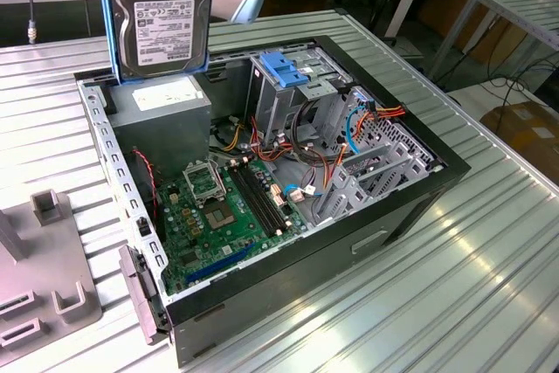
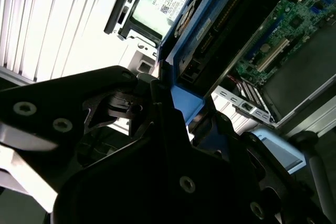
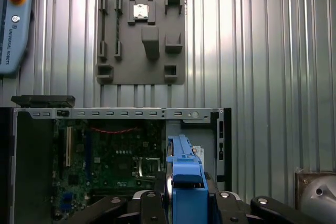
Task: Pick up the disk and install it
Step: 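Pick up the disk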
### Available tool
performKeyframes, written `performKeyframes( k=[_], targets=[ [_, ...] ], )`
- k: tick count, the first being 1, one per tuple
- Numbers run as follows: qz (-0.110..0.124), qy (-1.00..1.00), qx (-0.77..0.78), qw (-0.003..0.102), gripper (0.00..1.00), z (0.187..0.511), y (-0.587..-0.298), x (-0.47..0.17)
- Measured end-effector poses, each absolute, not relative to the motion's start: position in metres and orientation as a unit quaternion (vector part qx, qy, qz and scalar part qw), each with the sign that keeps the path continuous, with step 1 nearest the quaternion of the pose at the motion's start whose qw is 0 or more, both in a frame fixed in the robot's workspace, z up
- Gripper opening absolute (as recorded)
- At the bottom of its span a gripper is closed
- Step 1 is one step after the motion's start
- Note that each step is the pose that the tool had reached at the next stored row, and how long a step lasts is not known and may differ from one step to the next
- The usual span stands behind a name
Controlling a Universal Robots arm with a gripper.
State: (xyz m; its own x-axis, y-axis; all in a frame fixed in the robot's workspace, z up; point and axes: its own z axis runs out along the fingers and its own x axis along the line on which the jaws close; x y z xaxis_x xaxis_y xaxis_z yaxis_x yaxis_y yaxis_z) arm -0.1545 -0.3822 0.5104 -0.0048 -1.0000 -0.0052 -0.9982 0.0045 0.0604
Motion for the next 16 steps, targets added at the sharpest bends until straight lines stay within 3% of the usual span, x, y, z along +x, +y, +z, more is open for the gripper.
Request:
performKeyframes(
  k=[16],
  targets=[
    [-0.023,-0.708,0.705,0.019,0.37,0.51,-0.392,-0.123]
  ],
)
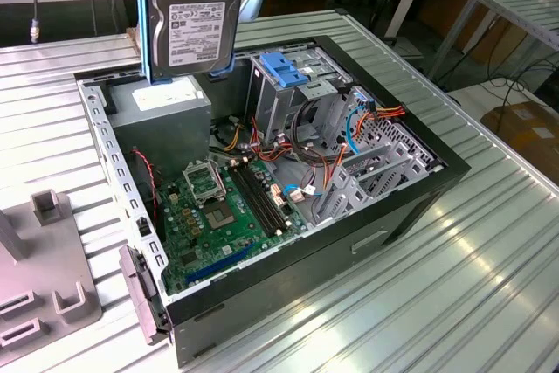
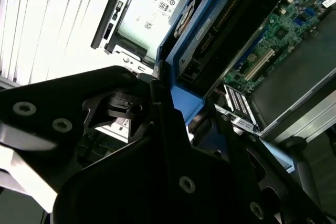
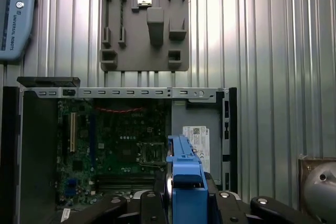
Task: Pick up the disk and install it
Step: 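Pick up the disk, then insert the disk into the insertion slot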
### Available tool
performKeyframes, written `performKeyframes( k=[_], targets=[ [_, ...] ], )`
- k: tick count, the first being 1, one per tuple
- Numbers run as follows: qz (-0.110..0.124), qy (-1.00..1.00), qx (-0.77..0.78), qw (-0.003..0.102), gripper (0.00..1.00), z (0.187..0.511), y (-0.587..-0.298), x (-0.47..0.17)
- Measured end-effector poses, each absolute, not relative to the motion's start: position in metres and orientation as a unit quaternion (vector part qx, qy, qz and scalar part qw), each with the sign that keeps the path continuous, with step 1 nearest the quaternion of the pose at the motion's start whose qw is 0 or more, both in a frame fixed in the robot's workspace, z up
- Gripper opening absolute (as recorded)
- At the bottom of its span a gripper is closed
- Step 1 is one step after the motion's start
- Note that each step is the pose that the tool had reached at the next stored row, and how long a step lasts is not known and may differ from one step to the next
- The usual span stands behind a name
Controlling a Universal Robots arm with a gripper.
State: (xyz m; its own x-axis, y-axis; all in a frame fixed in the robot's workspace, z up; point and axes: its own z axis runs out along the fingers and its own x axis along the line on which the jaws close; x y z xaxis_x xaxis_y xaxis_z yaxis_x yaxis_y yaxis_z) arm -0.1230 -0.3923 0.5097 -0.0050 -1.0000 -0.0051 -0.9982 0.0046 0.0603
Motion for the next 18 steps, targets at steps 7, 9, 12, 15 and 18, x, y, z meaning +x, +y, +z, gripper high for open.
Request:
performKeyframes(
  k=[7,9,12,15,18],
  targets=[
    [-0.023,-0.708,0.705,0.02,0.37,0.5093,-0.3957,-0.1179],
    [-0.023,-0.708,0.705,0.02,0.37,0.5093,-0.3957,-0.1179],
    [-0.023,-0.708,0.705,0.02,0.37,0.5093,-0.3957,-0.1179],
    [-0.023,-0.708,0.705,0.019,0.37,0.5093,-0.3966,-0.1178],
    [-0.023,-0.708,0.705,0.02,0.37,0.5093,-0.3985,-0.1177]
  ],
)
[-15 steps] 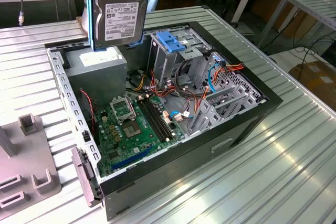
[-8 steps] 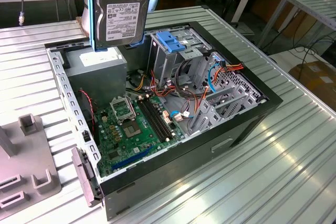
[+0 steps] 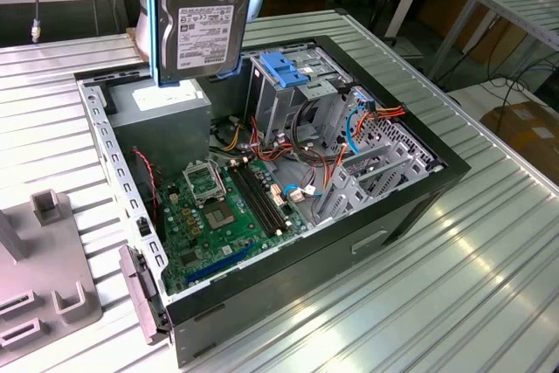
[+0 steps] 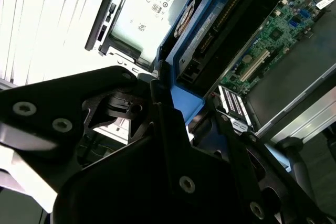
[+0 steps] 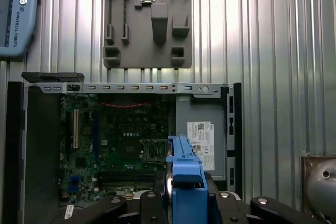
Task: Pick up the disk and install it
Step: 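Insert the disk into the insertion slot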
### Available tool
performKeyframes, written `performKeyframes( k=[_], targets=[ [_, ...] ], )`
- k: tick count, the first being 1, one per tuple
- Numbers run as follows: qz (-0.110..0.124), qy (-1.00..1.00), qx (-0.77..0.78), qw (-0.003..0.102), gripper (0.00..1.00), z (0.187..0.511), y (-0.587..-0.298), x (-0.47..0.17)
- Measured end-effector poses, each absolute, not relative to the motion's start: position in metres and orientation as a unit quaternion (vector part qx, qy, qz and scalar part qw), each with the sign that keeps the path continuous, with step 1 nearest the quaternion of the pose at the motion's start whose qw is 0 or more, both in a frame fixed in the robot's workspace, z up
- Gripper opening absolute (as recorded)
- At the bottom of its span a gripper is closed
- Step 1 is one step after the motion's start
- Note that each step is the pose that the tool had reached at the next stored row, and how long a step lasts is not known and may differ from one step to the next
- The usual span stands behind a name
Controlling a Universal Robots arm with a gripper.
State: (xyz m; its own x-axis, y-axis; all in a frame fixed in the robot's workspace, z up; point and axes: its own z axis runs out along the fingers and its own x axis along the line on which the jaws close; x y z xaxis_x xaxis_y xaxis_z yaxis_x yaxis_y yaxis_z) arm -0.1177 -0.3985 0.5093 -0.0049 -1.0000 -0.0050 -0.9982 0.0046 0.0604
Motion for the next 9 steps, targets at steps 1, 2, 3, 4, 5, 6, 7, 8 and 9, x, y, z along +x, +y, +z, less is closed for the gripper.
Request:
performKeyframes(
  k=[1,2,3,4,5,6,7,8,9],
  targets=[
    [-0.023,-0.708,0.705,0.02,0.37,0.509,-0.4,-0.118],
    [-0.023,-0.708,0.705,0.019,0.37,0.509,-0.401,-0.118],
    [-0.023,-0.708,0.705,0.019,0.37,0.509,-0.402,-0.118],
    [-0.023,-0.708,0.705,0.02,0.37,0.509,-0.403,-0.118],
    [-0.023,-0.708,0.705,0.019,0.37,0.509,-0.404,-0.117],
    [-0.023,-0.708,0.705,0.019,0.37,0.509,-0.405,-0.117],
    [-0.023,-0.708,0.705,0.019,0.37,0.509,-0.407,-0.117],
    [-0.023,-0.708,0.705,0.02,0.37,0.509,-0.409,-0.117],
    [-0.023,-0.708,0.705,0.02,0.37,0.509,-0.41,-0.117]
  ],
)
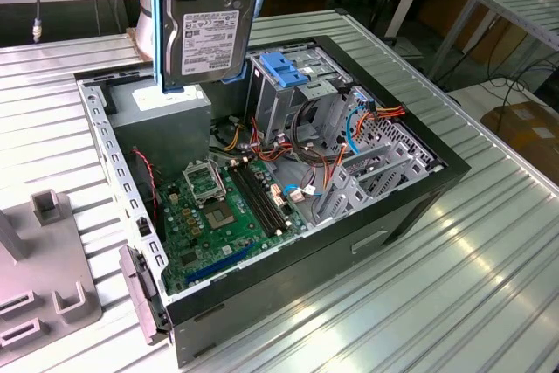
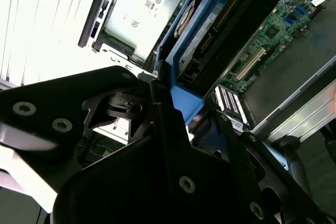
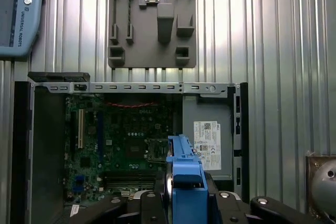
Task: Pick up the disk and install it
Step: 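Insert the disk into the insertion slot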
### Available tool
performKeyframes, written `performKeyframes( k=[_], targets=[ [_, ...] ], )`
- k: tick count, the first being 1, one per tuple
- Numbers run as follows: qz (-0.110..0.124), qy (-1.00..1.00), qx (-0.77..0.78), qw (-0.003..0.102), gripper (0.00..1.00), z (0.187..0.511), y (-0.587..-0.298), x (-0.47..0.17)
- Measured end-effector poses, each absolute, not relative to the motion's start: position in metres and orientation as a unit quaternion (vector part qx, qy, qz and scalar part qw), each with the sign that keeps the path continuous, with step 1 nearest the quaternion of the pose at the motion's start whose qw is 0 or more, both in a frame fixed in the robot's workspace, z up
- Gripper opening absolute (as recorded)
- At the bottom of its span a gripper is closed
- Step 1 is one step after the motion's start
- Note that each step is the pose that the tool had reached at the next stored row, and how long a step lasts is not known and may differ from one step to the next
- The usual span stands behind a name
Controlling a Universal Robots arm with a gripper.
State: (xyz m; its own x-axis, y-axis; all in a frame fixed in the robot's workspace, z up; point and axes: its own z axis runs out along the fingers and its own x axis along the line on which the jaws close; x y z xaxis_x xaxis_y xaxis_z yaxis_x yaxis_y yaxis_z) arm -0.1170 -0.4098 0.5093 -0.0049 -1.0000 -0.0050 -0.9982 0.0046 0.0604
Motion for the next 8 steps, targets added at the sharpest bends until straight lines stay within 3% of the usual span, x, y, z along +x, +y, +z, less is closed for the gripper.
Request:
performKeyframes(
  k=[8],
  targets=[
    [-0.023,-0.708,0.705,0.019,0.37,0.5092,-0.4203,-0.1152]
  ],
)
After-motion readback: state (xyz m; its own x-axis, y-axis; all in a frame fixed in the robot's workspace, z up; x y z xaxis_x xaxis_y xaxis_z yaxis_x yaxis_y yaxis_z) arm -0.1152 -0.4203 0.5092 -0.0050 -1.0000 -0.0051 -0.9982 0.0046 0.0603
